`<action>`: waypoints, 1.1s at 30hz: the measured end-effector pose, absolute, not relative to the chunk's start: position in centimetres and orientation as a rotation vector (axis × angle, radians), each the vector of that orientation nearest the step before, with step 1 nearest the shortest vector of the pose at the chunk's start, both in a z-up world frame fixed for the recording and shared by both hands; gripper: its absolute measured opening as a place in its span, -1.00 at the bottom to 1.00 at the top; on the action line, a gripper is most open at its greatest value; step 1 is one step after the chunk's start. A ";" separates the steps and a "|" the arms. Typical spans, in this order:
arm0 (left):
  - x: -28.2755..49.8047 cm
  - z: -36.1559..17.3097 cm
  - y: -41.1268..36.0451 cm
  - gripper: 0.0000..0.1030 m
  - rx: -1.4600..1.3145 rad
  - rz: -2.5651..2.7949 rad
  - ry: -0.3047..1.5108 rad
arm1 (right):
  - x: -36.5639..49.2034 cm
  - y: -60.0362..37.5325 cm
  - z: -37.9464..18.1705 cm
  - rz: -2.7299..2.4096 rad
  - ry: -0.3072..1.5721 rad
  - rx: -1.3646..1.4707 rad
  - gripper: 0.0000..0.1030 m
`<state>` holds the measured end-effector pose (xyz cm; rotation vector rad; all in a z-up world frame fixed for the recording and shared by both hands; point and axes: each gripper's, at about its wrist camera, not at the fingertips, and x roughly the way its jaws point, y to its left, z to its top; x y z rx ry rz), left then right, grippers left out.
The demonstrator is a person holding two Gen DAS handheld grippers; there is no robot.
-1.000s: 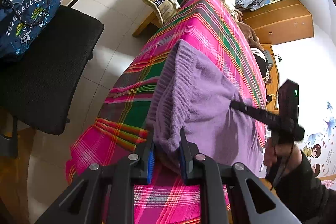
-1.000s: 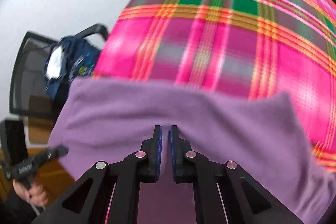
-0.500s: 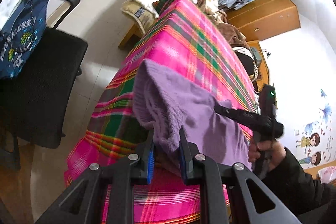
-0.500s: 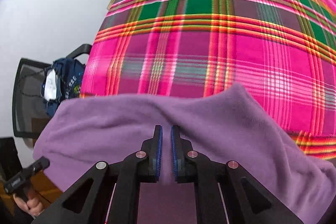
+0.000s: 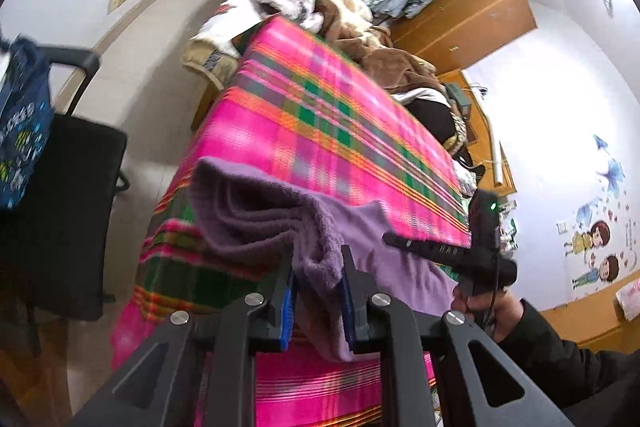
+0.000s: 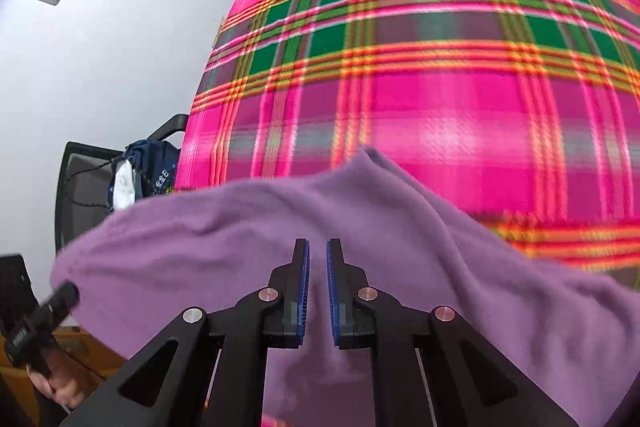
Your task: Fold clothes
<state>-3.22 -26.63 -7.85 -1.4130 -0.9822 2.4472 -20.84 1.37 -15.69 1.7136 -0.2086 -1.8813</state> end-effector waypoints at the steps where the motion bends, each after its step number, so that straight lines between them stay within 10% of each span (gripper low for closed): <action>1: -3.5 -7.3 -25.9 -0.62 -1.403 2.448 -0.959 | -20.4 2.1 -15.7 -1.879 -0.220 1.717 -0.80; 33: -6.9 -13.7 6.8 -0.34 -1.712 2.138 0.073 | -12.1 25.4 -15.3 -1.953 -0.417 1.757 -0.79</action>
